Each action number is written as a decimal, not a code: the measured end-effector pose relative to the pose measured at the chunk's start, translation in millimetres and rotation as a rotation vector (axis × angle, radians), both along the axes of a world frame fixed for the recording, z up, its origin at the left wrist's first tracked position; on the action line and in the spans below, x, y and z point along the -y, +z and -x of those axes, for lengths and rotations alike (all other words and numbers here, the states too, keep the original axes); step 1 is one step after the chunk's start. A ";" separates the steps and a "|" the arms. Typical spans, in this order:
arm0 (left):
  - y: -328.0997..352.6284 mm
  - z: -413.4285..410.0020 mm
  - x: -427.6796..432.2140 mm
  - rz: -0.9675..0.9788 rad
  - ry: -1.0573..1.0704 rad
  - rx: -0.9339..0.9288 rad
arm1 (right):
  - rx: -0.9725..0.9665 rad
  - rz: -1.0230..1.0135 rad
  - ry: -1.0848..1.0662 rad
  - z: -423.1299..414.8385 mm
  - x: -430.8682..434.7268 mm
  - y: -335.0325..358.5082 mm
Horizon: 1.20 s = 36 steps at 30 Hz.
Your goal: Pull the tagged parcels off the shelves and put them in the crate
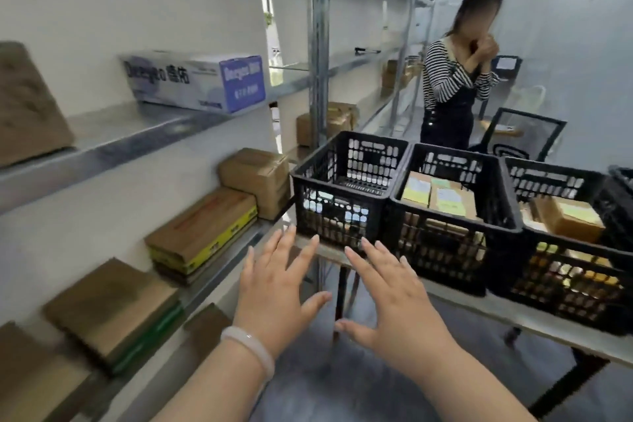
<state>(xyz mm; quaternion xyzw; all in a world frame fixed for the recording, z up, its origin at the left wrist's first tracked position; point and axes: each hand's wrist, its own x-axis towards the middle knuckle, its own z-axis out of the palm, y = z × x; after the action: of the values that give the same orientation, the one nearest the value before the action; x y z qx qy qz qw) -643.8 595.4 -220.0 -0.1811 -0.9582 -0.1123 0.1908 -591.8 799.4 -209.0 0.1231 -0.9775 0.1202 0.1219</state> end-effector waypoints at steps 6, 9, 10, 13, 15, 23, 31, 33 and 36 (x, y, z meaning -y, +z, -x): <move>-6.2 -21.0 65.8 -0.005 0.329 0.021 | -0.008 0.028 0.353 50.6 64.6 -1.4; -14.1 -54.2 91.9 0.010 0.507 0.066 | 0.021 -0.003 0.536 58.2 96.6 -6.4; -17.0 -68.4 99.4 0.021 0.563 0.084 | 0.038 -0.004 0.592 57.3 106.8 -8.4; -20.6 -109.6 116.4 0.029 0.717 0.117 | 0.072 0.003 0.735 49.2 136.3 -15.5; -19.5 -134.6 124.0 0.025 0.813 0.128 | 0.082 0.012 0.814 41.6 154.7 -20.0; -18.9 -249.4 160.2 0.011 1.102 0.125 | 0.095 0.025 1.069 -30.8 235.7 -25.5; -20.9 -376.3 227.6 -0.007 1.254 0.072 | 0.082 0.071 1.204 -142.1 335.2 -18.0; -22.5 -417.0 251.7 -0.018 1.301 0.050 | 0.090 0.056 1.277 -182.9 365.6 -21.1; -26.7 -472.0 289.8 -0.026 1.357 0.018 | 0.072 0.034 1.357 -237.5 412.4 -22.3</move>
<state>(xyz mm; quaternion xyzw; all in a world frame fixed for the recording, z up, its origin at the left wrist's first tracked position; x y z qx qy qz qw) -171.8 305.7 -246.7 0.4637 -0.8597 0.0195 0.2133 -354.2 387.0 -231.3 0.7033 -0.6851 0.1895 -0.0114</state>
